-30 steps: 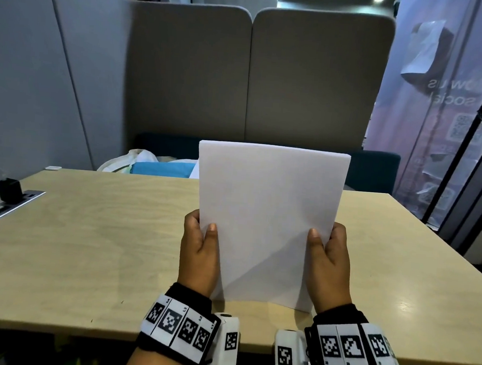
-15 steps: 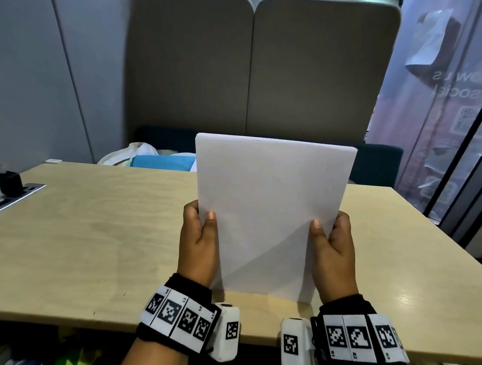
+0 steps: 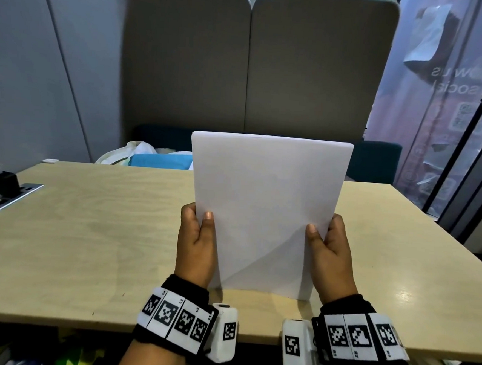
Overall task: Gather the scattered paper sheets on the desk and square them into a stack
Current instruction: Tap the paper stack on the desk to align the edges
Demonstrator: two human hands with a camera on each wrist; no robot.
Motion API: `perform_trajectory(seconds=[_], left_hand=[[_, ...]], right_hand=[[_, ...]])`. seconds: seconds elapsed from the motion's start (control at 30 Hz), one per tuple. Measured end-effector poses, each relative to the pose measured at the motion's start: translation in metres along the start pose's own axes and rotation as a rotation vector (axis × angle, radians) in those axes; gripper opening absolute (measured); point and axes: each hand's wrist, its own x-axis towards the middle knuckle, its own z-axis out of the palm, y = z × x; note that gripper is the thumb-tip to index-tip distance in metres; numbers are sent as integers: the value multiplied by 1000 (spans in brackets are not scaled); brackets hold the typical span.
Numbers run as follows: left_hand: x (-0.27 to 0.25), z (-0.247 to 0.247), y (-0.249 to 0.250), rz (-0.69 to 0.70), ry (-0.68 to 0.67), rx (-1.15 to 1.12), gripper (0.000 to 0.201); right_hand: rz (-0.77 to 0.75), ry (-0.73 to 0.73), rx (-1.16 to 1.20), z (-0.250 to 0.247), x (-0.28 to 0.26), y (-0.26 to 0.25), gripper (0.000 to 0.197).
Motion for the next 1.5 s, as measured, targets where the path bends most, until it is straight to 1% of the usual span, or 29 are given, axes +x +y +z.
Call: perform_trajectory(seconds=[0.13,0.27,0.33,0.4,0.5,0.57,0.63,0.67,0.7,0.73,0.8,0.83,0.9,0.93,0.97,1.0,1.07,1.1,1.13,1.2,1.23,1.3,1.37,1.4,1.43,1.5], left_hand=[[5,1,8,26,24,-5,10],[6,0,11,35,19,-9,13],[4,0,8,9,-1,-22,14],[1,1,1,-20,-19,-11,15],[-1,1,-8,-38,-12,29,12],[-1,1,-10,-50,-7,42,12],[-2,2,-6,-54,-7,37,13],[-2,2,-3,-52,-5,27,15],[-2,1,1,-45,7,24,22],[1,-3,6,-31,38,30,33],[7,-14,14,21,152,71,64],[11,-21,19,71,207,124,79],[15,-35,28,188,271,254,103],[16,-40,33,248,272,304,109],[16,-43,38,291,237,333,108],[16,-45,43,307,165,330,101],[15,-47,44,272,-31,236,72],[15,-47,42,235,-106,169,58],[13,-47,39,189,-147,100,46],[8,-45,34,94,-182,-38,30],[6,-43,31,62,-200,-82,27],[2,-40,26,21,-213,-123,27],[0,-38,24,-15,-191,-162,29],[-1,-39,23,-30,-174,-183,29],[-1,-40,23,-39,-158,-198,30],[-1,-44,23,-45,-124,-206,30]], right_hand=[[-18,16,4,0,4,-5,14],[-54,17,-21,-2,6,-6,16],[-32,9,-33,-5,5,0,17],[-4,14,-46,-8,3,9,13],[56,27,-114,-8,-1,24,15],[100,48,-101,-4,-3,30,17],[86,80,-128,-3,0,23,15],[43,97,-196,-4,3,15,13],[-25,102,-279,-7,6,3,13],[-109,94,-376,-10,8,-12,16],[-279,43,-597,-17,12,-45,22],[-336,19,-698,-19,13,-61,21],[-385,6,-868,-22,13,-85,21],[-410,18,-941,-23,11,-93,24],[-435,33,-1000,-23,8,-99,27],[-445,44,-1047,-22,6,-102,30],[-430,47,-1134,-20,2,-102,25],[-416,39,-1167,-19,1,-101,22],[-404,27,-1187,-19,0,-99,20],[-386,-14,-1197,-17,-1,-99,19],[-387,-32,-1205,-15,-2,-100,18],[-389,-47,-1206,-13,-4,-101,13],[-410,-24,-1172,-15,-5,-103,6],[-411,-1,-1151,-19,-5,-103,9],[-397,23,-1139,-24,-5,-101,22],[-327,73,-1122,-38,-3,-93,58]])
